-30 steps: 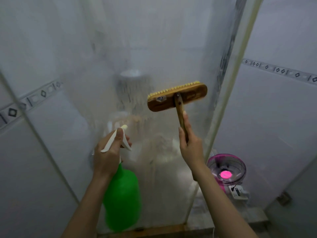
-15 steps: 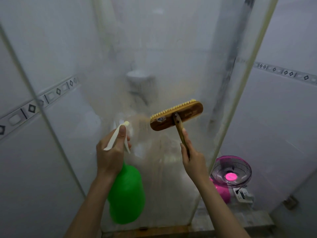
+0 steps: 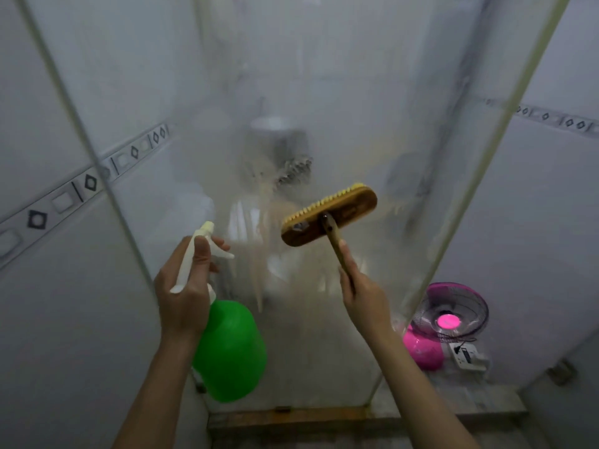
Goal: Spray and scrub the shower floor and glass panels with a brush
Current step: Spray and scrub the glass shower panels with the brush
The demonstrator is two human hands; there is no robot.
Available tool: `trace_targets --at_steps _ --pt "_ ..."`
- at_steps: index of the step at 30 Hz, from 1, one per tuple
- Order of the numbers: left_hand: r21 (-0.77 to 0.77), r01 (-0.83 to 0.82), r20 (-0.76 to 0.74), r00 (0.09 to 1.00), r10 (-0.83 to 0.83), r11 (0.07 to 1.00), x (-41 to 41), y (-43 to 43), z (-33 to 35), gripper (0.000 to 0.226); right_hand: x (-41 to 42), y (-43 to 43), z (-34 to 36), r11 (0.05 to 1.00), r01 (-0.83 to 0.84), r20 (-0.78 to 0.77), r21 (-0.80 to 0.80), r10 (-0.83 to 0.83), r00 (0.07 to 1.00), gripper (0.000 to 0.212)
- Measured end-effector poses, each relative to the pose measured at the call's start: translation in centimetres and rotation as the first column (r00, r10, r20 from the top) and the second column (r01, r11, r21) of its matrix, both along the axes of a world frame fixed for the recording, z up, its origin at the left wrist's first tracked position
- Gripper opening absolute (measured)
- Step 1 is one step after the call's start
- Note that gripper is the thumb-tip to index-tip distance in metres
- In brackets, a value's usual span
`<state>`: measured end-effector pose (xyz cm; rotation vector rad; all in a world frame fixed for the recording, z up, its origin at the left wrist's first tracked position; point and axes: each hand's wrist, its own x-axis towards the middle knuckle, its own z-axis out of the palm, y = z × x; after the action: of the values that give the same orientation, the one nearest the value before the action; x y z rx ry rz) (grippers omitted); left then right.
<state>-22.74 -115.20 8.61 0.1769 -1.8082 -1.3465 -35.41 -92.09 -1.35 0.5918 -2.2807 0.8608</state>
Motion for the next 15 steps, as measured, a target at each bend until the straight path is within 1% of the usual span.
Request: trace_targets --at_steps 3,6,8,12,13,15 --pt "0.01 0.002 0.049 0.999 -0.003 1.0 0.6 -1.0 -0.8 0.032 0.1 -5.6 3.8 0.994 -0.099 -0.046 -0.043 0.097 0.994 0.055" --pt "0.013 0.011 0.08 0.997 -0.012 1.0 0.8 -1.5 -1.8 0.032 -0.3 -11.6 7.9 0.986 -0.163 -0.135 0.039 0.166 0.977 0.052" --pt "0.037 0.008 0.091 0.996 -0.012 0.999 0.9 -1.9 -2.4 0.033 -0.8 -11.3 6.5 0.985 -0.155 -0.135 0.077 0.165 0.977 0.052" --pt "0.091 0.011 0.09 0.996 -0.019 0.996 1.4 -3.1 -2.6 0.032 0.3 -4.3 -1.3 0.993 -0.09 -0.019 0.081 0.092 0.996 0.064" --pt "0.101 0.007 0.087 0.996 -0.016 0.995 1.6 -3.4 -2.5 0.031 0.8 -3.9 -2.1 0.994 -0.083 -0.011 0.072 0.084 0.996 0.065" --pt "0.102 0.0 0.089 0.996 -0.01 0.995 1.8 -3.8 -2.5 0.031 0.9 -6.4 -1.1 0.994 -0.102 0.009 0.033 0.102 0.995 0.062"
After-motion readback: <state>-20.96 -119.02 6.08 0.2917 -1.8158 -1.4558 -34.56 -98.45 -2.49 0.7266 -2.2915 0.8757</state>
